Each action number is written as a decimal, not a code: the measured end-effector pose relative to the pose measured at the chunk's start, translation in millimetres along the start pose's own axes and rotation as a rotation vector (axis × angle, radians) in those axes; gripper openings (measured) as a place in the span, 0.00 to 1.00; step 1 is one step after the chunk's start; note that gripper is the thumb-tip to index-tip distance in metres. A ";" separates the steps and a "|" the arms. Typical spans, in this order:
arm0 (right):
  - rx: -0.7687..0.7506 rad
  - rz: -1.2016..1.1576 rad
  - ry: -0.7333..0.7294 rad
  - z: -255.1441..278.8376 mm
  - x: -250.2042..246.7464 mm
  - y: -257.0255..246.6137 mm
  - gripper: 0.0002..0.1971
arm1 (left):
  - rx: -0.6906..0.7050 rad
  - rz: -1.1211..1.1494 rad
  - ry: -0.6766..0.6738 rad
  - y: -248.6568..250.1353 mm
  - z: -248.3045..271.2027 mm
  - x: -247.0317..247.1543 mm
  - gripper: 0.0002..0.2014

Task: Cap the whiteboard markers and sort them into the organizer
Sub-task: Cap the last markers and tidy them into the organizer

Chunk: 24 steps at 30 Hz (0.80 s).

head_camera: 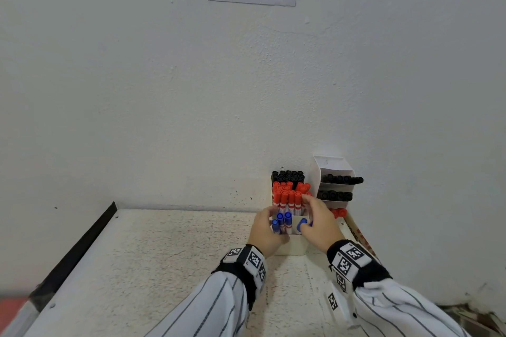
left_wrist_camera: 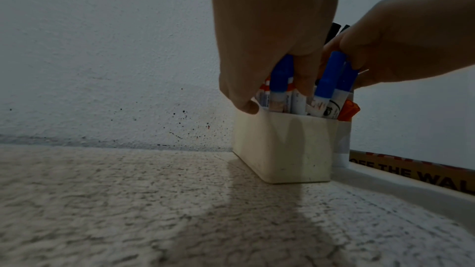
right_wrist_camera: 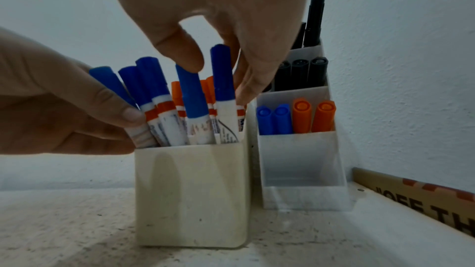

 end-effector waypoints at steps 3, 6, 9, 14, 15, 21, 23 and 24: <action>0.018 -0.042 -0.090 -2.5 4.0 -1.7 0.37 | -0.005 -0.016 -0.011 -1.4 1.0 -1.7 0.33; 0.034 -0.095 -0.026 -3.8 3.2 4.4 0.35 | 0.013 -0.061 0.013 -2.3 0.3 -1.7 0.29; -0.005 -0.063 0.058 1.3 2.4 9.0 0.26 | 0.067 -0.087 0.079 -1.4 4.0 -2.1 0.22; -0.079 -0.066 0.020 6.3 2.8 13.6 0.13 | 0.152 -0.092 0.099 3.7 9.2 -2.3 0.14; -0.082 -0.081 0.030 5.9 2.2 13.5 0.13 | 0.152 -0.091 0.106 4.5 8.9 -2.2 0.14; -0.055 -0.121 -0.002 14.5 1.1 9.8 0.16 | 0.091 -0.084 0.100 6.3 10.3 -4.2 0.15; -0.028 -0.088 0.015 18.3 1.3 8.9 0.18 | 0.032 -0.088 0.101 7.4 12.5 -3.3 0.19; 0.008 -0.072 0.033 20.2 1.9 8.5 0.20 | 0.000 -0.107 0.090 7.5 14.1 -2.2 0.23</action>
Point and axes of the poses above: each hand's wrist, its own z-axis away from the middle knuckle, its own x-axis out of the palm, y = z × x, the point moved 1 cm from there along -z, towards the middle knuckle, and after that the axes turned 8 degrees about x, right-handed, at the moved point
